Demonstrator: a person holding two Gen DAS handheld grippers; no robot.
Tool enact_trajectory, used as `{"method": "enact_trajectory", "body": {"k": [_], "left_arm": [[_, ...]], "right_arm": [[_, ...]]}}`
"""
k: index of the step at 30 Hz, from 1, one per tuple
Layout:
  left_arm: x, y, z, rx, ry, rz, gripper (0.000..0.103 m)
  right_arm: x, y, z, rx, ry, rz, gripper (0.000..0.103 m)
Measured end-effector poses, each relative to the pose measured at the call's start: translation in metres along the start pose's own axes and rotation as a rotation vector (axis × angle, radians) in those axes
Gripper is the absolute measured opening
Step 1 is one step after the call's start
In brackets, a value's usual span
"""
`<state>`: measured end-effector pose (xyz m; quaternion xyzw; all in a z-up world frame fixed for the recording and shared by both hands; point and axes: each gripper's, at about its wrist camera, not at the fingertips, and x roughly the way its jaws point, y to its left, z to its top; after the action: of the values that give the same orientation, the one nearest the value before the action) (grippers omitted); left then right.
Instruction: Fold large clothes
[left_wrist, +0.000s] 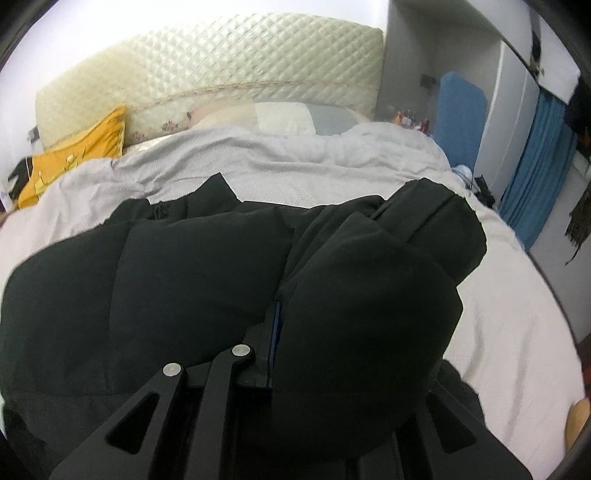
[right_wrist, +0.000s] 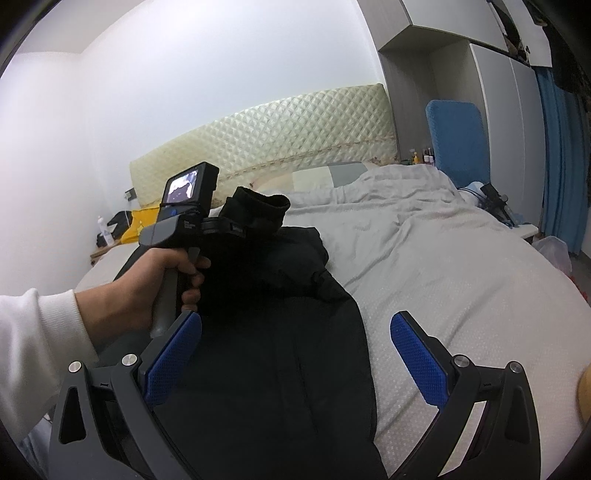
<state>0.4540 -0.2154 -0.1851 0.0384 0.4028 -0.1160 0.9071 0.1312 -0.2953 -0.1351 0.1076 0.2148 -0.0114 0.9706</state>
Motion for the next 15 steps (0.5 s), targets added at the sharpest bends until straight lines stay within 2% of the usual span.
{"method": "enact_trajectory", "body": {"k": [3,5,6,7,9,15], "left_arm": [[-0.007,0.004,-0.003,-0.008,0.011,-0.008,0.020],[-0.017,0.009,-0.006,-0.023,0.006,-0.024,0.038],[-0.023,0.010,-0.008,-0.022,0.001,-0.031,0.056],[-0.029,0.011,-0.009,-0.017,-0.007,-0.032,0.068],[-0.045,0.016,-0.011,-0.005,-0.029,-0.035,0.072],[-0.106,0.048,-0.009,-0.043,-0.104,-0.059,0.073]], "right_arm": [[0.000,-0.001,-0.001,0.002,0.002,0.001,0.103],[0.000,-0.002,-0.001,0.002,0.002,0.000,0.103],[0.000,-0.002,-0.001,0.002,0.000,-0.002,0.103],[0.000,-0.003,0.000,0.003,-0.002,-0.002,0.103],[-0.001,-0.003,0.000,0.004,-0.007,-0.004,0.103],[-0.005,0.004,0.008,0.016,-0.025,0.008,0.103]]}}
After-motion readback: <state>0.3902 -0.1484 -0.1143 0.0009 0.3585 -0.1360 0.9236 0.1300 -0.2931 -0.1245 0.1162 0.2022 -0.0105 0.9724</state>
